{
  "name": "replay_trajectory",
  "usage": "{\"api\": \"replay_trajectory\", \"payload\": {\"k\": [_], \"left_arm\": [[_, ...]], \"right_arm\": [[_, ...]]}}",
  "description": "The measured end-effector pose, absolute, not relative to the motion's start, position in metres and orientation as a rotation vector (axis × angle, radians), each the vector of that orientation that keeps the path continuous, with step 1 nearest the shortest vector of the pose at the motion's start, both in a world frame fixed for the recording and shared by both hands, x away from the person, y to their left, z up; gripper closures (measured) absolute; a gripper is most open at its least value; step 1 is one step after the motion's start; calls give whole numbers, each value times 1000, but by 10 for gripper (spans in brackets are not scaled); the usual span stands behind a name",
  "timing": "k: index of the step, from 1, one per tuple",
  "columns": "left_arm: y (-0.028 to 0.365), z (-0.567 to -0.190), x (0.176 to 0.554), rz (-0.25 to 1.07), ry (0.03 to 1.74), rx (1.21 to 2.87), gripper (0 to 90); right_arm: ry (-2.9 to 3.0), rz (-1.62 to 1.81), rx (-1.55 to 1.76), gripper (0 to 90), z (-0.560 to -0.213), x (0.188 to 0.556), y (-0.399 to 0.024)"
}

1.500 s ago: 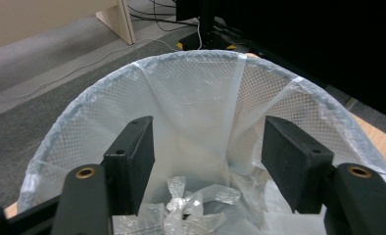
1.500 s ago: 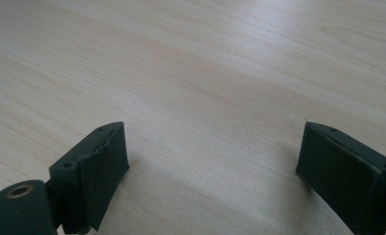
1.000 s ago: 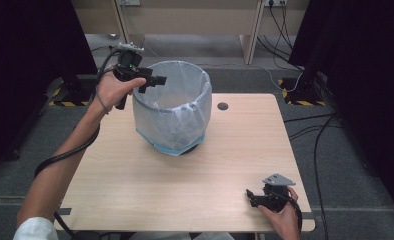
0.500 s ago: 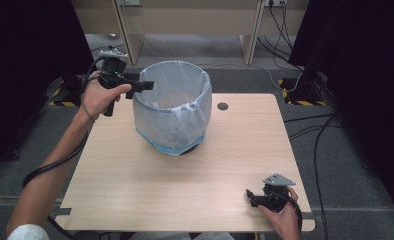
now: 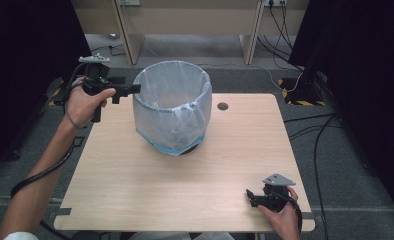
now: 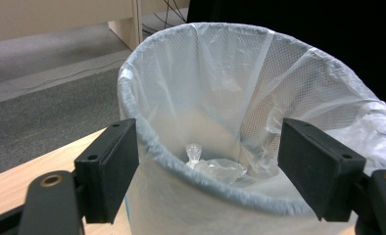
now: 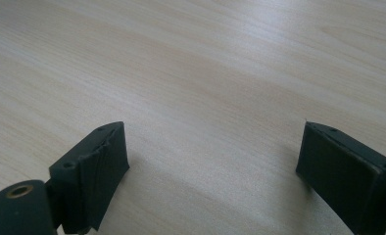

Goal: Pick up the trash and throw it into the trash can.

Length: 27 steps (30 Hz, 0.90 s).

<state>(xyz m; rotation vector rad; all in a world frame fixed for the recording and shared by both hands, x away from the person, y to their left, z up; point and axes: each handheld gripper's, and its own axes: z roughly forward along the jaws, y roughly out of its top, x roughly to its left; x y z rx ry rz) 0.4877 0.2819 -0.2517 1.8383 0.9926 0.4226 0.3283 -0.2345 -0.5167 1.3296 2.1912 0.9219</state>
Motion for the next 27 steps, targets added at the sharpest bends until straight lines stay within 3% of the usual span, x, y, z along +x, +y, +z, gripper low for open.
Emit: {"api": "replay_trajectory", "payload": {"k": [27], "left_arm": [[311,-283,451,423,994,1800,227]], "right_arm": [[2192,922,1330,116,-517,328,-235]]}}
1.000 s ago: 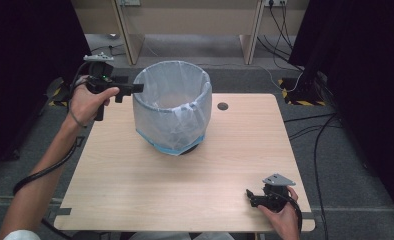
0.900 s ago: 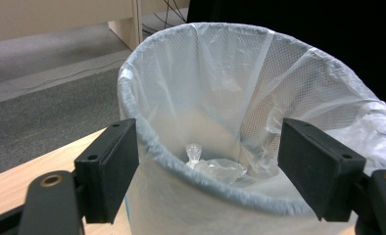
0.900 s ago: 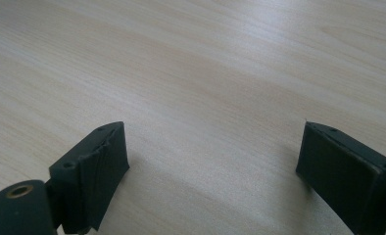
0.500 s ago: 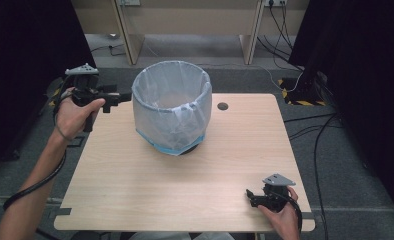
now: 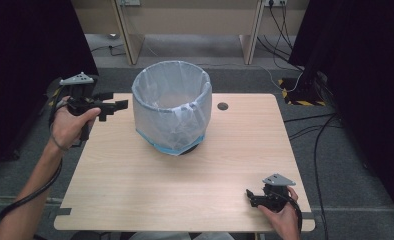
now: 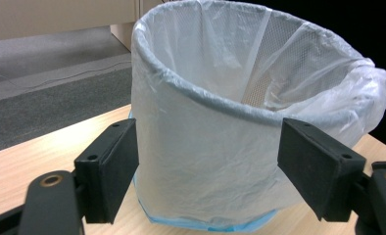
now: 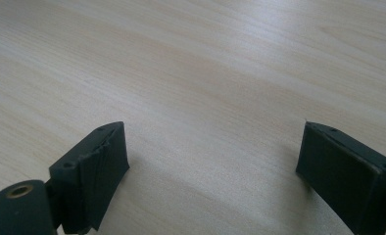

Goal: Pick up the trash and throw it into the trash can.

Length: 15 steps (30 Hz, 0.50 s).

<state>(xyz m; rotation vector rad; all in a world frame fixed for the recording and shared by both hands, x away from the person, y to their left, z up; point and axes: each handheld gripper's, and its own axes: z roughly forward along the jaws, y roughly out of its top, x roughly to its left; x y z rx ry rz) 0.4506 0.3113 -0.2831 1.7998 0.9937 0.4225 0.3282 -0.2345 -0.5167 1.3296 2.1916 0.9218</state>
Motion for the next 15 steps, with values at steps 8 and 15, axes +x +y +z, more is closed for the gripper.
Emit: {"api": "replay_trajectory", "payload": {"k": [8,15], "left_arm": [[313,-296,444,414,991,1784,227],[319,-309,438,404,999,1764,228]], "right_arm": [[2192,922,1329,116,-517,328,-235],[2192,922,1330,115,-517,328,-234]]}}
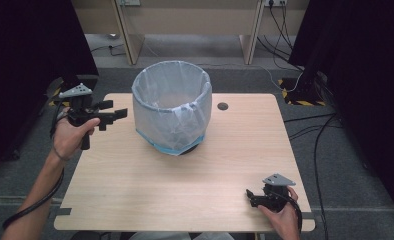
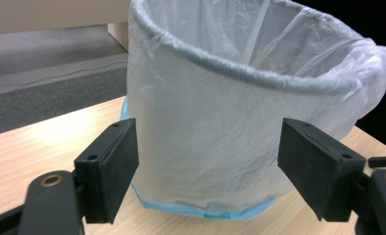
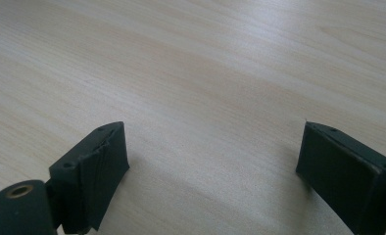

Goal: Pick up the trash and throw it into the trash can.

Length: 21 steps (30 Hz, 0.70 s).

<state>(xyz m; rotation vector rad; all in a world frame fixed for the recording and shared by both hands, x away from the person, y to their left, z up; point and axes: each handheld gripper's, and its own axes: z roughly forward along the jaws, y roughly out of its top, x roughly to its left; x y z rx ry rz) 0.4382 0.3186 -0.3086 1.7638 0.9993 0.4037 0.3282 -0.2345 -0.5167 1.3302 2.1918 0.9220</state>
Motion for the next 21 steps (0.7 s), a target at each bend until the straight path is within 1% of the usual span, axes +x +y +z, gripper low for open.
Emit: {"api": "replay_trajectory", "payload": {"k": [10,21], "left_arm": [[325,-329,430,390,1020,1753,227],[328,-361,428,382,1033,1743,220]], "right_arm": [[2191,923,1331,116,-517,328,-234],[2191,923,1331,116,-517,328,-234]]}}
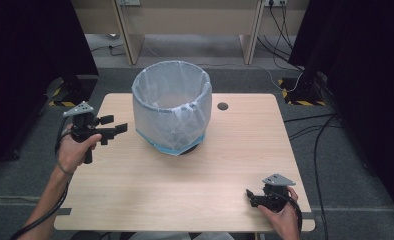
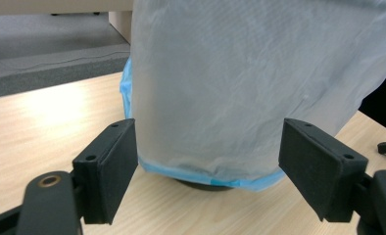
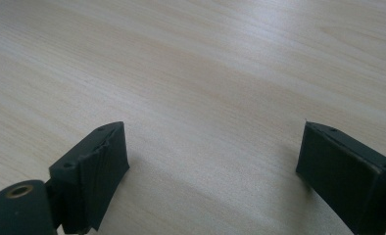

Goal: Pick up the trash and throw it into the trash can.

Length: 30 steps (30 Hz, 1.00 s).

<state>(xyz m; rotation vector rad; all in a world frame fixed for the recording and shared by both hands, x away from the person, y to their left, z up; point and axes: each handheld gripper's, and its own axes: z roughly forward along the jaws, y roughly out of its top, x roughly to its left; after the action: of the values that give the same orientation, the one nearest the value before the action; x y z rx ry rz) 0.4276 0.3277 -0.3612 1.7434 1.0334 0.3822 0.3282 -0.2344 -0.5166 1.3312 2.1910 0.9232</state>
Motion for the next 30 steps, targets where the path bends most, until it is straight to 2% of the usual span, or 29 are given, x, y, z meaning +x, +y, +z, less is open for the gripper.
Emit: {"api": "replay_trajectory", "payload": {"k": [13,30], "left_arm": [[332,-388,422,383,1054,1728,218],[320,-425,408,400,1043,1794,218]], "right_arm": [[2192,922,1329,115,-517,328,-235],[2190,924,1333,115,-517,328,-234]]}}
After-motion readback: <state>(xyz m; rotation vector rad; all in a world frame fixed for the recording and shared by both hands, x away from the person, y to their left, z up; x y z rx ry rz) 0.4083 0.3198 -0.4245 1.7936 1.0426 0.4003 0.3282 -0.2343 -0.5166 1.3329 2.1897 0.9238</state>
